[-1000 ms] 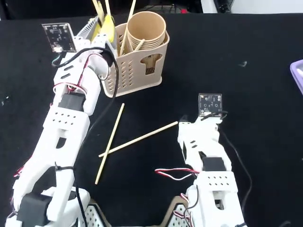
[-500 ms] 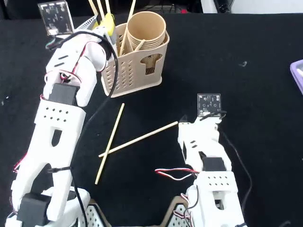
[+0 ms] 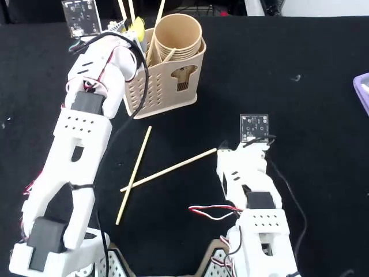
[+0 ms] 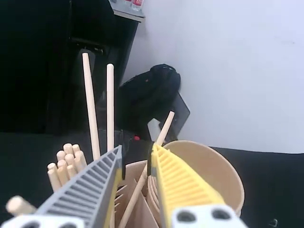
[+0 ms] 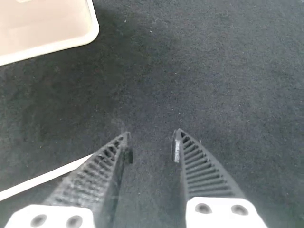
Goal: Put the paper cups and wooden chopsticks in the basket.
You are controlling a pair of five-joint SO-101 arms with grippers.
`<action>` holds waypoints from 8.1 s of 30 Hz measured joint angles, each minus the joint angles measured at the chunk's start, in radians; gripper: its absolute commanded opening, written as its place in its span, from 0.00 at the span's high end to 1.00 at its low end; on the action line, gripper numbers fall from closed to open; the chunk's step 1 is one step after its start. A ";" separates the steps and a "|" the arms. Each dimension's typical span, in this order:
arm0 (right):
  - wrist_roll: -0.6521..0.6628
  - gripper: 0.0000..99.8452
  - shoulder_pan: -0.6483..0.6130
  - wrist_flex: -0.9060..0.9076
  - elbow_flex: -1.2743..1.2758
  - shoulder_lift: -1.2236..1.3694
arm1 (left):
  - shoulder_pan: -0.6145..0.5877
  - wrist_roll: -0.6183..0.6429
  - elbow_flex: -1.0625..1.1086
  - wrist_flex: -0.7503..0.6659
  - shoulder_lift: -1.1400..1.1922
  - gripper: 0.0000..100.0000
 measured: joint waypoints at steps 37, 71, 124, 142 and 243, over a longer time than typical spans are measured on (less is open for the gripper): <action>0.000 0.85 0.000 0.000 0.000 0.000 | 0.152 -0.486 0.638 0.707 -0.150 0.75; 0.000 0.85 0.000 0.000 0.000 0.000 | 0.206 -0.497 0.499 0.709 0.193 0.84; 0.000 0.85 0.020 0.000 0.000 0.000 | 0.137 -0.497 0.473 0.560 -0.743 0.97; 0.000 0.85 0.020 0.000 0.000 0.000 | 0.133 -0.264 0.433 -0.287 -0.474 0.97; 0.000 0.85 0.006 0.000 0.000 0.000 | -0.253 -0.884 0.890 0.618 -0.255 0.87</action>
